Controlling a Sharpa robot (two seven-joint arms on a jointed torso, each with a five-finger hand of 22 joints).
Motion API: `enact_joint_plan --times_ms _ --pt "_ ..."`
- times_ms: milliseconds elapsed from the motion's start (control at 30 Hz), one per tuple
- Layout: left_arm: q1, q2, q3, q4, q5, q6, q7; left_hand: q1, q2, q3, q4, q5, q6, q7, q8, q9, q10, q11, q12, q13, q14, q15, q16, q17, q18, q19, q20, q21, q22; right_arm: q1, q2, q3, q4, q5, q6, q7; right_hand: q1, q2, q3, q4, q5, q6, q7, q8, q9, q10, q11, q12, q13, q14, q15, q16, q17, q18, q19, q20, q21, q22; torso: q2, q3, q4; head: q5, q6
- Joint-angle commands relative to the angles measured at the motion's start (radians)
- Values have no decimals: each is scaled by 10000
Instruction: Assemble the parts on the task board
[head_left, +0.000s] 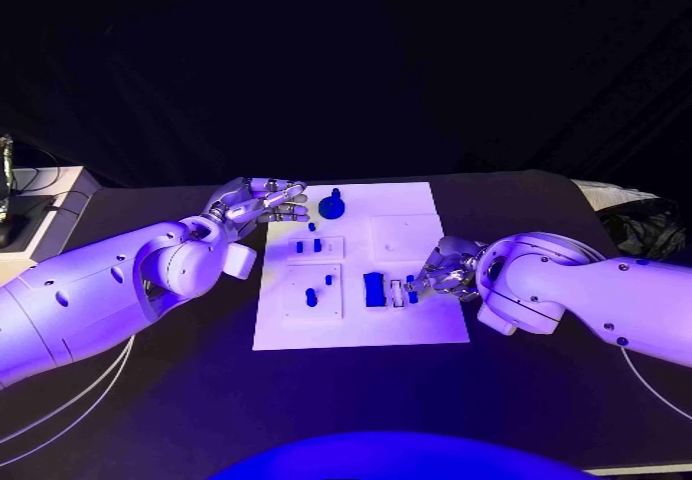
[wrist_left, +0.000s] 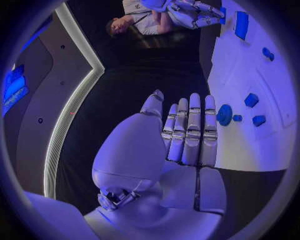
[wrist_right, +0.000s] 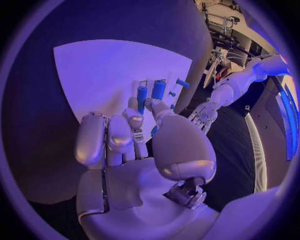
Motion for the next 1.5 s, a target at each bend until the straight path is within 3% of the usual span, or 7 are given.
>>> enact_joint_plan --times_ms 33,367,1033,1100,1267,1367,1500 --pt "-8 23 7 33 51 100 56 -14 97 38 48 41 8 27 -2 -2 -44 -11 -19 15 -78 1 -20 -2 -91 -91 -2 39 -10 -85 184 -4 -110 -180 9 160 128 34 2119 -2195 -38 -1 33 -15 -10 24 -74 -21 -12 -35 -21 -52 -14 -37 315 4 -6 1590 2 -7 0 5 -19" --pt "-8 13 8 53 57 121 50 -34 94 35 57 38 13 23 -2 -2 -38 -12 -18 16 -83 4 -19 -2 -92 -95 -1 44 -22 -319 635 -5 -469 -837 -55 129 140 40 2037 -2148 -72 1 20 -16 -12 28 -78 -7 -15 -33 -23 -67 -31 -35 314 2 -34 1584 3 -6 19 53 -65" --pt "-8 -5 8 58 61 132 23 -50 93 22 60 40 4 27 -3 -2 -46 -8 -19 16 -92 7 -20 -2 -90 -98 2 52 -46 -401 741 -5 -589 -1108 4 125 132 21 1853 -2036 -202 -2 -15 -28 -37 26 -85 10 -19 -31 -23 -61 -24 -38 317 3 -48 1583 0 4 -13 122 -101" --pt "-8 -6 8 58 61 135 17 -50 93 22 60 40 4 27 -3 -2 -46 -8 -19 16 -92 7 -20 -2 -90 -98 2 52 -46 -409 749 -5 -604 -1096 -15 134 168 103 1120 -1808 105 58 -38 -36 -89 41 -137 51 3 -34 -50 -70 -33 -46 324 2 -49 1583 2 5 -12 123 -107" --pt "-8 -12 8 58 61 134 5 -50 93 22 60 40 4 27 -3 -2 -46 -8 -19 16 -92 7 -20 -2 -90 -98 2 52 -46 -426 760 -5 -630 -1075 -119 171 -55 75 245 -1227 -521 149 -100 -180 -487 30 -96 107 33 -22 -22 -54 -16 -53 331 -3 -79 1580 1 6 -11 117 -117" --pt "-8 -14 8 58 61 133 0 -50 93 22 60 40 4 27 -3 -2 -46 -8 -19 16 -92 7 -20 -2 -90 -98 2 52 -46 -432 759 -5 -633 -1072 -164 189 -266 20 -420 -721 -1258 202 -75 -194 -728 35 -66 131 39 -20 -1 -44 -7 -52 337 10 -80 1582 -1 6 -12 117 -124" --pt "-8 -15 8 56 62 134 -3 -50 93 22 60 40 4 27 -3 -2 -46 -8 -19 16 -92 7 -20 -2 -90 -98 2 52 -46 -438 756 -5 -634 -1070 -183 205 -47 38 -1336 -165 -1496 262 -46 -179 -1055 23 -21 127 16 -23 -6 -46 -13 -44 340 32 -100 1581 -5 4 -15 115 -119"
